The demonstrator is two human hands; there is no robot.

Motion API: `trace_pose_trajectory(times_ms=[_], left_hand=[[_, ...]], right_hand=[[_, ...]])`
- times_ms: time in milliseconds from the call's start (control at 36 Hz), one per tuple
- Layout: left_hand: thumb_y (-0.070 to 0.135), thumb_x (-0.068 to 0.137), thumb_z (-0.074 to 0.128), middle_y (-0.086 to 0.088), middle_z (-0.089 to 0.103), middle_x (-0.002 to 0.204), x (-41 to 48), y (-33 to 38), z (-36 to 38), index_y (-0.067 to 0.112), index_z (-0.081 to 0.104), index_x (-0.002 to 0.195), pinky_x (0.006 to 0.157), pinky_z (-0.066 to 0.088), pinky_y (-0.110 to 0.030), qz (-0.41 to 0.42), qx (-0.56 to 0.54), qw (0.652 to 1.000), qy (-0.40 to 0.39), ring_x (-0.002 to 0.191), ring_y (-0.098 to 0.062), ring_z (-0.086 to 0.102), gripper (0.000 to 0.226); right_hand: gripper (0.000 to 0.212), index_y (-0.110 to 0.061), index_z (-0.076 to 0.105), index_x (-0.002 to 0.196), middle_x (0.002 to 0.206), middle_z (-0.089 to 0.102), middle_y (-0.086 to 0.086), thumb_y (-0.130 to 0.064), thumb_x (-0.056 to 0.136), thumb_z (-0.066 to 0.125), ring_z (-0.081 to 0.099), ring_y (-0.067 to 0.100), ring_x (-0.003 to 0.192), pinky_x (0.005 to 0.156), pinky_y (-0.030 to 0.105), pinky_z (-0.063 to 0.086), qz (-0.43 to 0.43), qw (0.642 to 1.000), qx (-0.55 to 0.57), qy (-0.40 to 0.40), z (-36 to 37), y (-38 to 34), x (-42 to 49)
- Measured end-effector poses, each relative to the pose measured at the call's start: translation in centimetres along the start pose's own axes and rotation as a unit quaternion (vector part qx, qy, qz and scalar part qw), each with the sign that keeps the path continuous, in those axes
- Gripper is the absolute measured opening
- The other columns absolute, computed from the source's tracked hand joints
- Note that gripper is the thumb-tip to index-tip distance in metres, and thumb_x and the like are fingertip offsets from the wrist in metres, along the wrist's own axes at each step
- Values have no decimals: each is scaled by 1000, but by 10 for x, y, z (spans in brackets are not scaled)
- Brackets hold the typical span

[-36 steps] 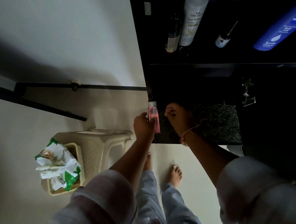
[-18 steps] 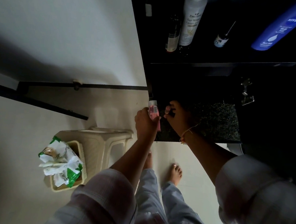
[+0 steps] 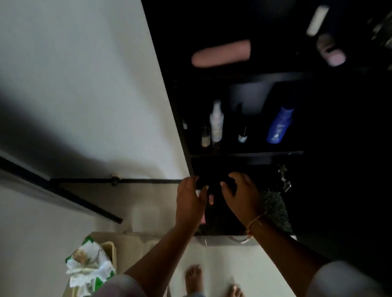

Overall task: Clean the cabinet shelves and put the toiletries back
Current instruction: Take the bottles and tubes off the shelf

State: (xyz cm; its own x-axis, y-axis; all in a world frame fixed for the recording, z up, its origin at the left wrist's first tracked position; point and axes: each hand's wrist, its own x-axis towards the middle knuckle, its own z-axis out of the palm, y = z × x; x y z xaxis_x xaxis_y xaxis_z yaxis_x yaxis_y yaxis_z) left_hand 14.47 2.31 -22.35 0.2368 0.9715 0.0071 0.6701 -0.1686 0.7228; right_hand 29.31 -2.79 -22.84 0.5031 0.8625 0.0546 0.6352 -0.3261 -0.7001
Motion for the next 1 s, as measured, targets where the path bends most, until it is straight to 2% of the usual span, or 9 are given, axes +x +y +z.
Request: trace_pose_trajectory(times_ms=[111,222,333,528,556,667,806,1000], left_hand=[[27,93,59,6,55,109,6,41,-19,20,56,116,91,43,-25,75,-46,994,62,107,-15,52,24],[21,93,60,16,47,101,16,100,-46,24,54,111,86,49,-33,173,-95,972,129,98,-9,52,19],[21,93,61,8,50,105,28,160,-72,15,55,114,88,46,-30,248,-114,946,176,101,-9,51,23],[20,91,64,-3,55,115,51,235,-110,10,57,115,96,38,-17,354,-84,903,230,110,-11,48,27],[22,90,65,-3,55,117,57,242,-114,11,57,116,98,37,-18,362,-68,901,231,112,-10,46,28],[32,90,61,-3,55,128,82,255,-125,15,54,127,102,42,-39,343,11,916,209,122,-19,46,41],[41,88,62,-5,55,135,104,255,-134,15,49,136,103,38,-38,312,110,931,158,126,-25,48,56],[47,89,58,-4,58,131,114,255,-142,22,48,135,98,38,-40,290,200,930,108,122,-27,52,54]], right_hand=[[41,-21,62,109,113,62,5,-52,84,53,63,27,101,83,37,54,-35,995,29,93,-41,-28,8],[32,-26,59,109,113,60,-2,-49,87,57,61,20,102,80,38,54,-62,983,56,161,-87,-62,23],[31,-21,61,108,113,60,-1,-45,89,59,60,18,100,76,31,52,-107,964,71,233,-132,-95,42],[31,-20,61,109,115,61,1,-44,89,57,59,22,104,81,34,52,-142,933,60,325,-197,-131,70],[31,-20,60,110,117,60,1,-43,89,56,59,22,105,80,35,52,-138,932,51,330,-204,-134,75],[40,-17,56,121,128,53,7,-41,88,56,59,30,109,79,38,51,-90,940,19,329,-227,-145,89],[47,-15,47,128,133,51,11,-36,88,60,59,38,108,78,40,50,-43,953,-9,300,-249,-155,101],[43,-13,49,119,116,63,16,-36,86,65,62,40,103,72,37,48,-8,966,-32,255,-259,-160,119]])
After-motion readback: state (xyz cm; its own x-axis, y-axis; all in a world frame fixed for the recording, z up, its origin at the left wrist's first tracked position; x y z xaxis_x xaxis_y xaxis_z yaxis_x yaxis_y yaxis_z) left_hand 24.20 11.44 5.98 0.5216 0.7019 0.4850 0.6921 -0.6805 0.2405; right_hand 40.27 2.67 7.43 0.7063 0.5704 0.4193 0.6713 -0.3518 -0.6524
